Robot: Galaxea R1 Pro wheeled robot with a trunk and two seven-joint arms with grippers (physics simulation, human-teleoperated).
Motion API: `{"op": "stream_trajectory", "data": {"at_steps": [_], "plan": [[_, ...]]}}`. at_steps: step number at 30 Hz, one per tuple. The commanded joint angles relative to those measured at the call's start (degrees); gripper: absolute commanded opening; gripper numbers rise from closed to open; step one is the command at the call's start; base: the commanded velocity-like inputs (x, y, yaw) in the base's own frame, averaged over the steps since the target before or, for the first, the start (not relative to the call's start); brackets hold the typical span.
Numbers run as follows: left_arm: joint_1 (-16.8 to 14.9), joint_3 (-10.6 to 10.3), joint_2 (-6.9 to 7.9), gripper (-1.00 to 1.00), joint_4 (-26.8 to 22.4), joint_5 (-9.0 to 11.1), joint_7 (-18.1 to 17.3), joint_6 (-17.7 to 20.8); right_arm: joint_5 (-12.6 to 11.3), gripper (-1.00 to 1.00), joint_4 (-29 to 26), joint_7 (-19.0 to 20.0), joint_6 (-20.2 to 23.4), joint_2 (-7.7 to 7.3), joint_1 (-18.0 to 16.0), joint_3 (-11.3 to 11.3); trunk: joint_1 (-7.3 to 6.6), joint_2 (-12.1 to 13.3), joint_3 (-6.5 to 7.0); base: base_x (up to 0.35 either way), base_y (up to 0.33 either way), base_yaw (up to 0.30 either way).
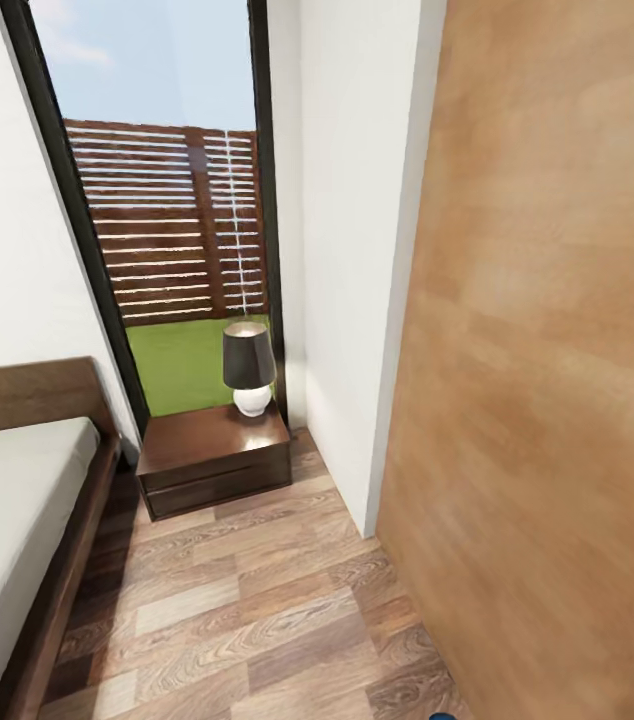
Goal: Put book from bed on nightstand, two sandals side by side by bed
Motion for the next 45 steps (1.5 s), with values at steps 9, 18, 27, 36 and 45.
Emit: {"op": "stream_trajectory", "data": {"at_steps": [9, 18, 27, 36, 45], "plan": [[0.0, -0.3, -0.01, -1.0, 0.1, 0.3, 0.1, -0.2, -0.5, -1.0, 0.0, -0.2, -0.1, 0.01, 0.0, 0.5, 0.04, 0.0, -0.07, 0.35, 0.058, 0.004], [0.0, -0.3, -0.01, -1.0, 0.1, 0.3, 0.1, -0.2, -0.5, -1.0, 0.0, -0.2, -0.1, 0.01, 0.0, 0.5, 0.04, 0.0, -0.07, 0.35, 0.006, 0.0], [0.0, -0.3, -0.01, -1.0, 0.0, 0.3, 0.1, -0.2, -0.5, -1.0, 0.0, -0.2, -0.1, 0.01, 0.0, 0.4, 0.04, 0.0, -0.07, 0.35, 0.0, 0.0], [0.0, -0.3, -0.08, -1.0, 0.0, 0.3, 0.1, -0.2, -0.5, -1.0, 0.0, -0.2, -0.1, 0.01, 0.0, 0.4, 0.04, 0.0, -0.07, 0.35, 0.025, 0.0], [0.0, -0.3, -0.09, -1.0, 0.0, 0.3, 0.1, -0.2, -0.5, -1.0, 0.0, -0.2, -0.1, 0.01, 0.0, 0.4, 0.04, 0.0, -0.07, 0.35, 0.069, 0.007]]}}
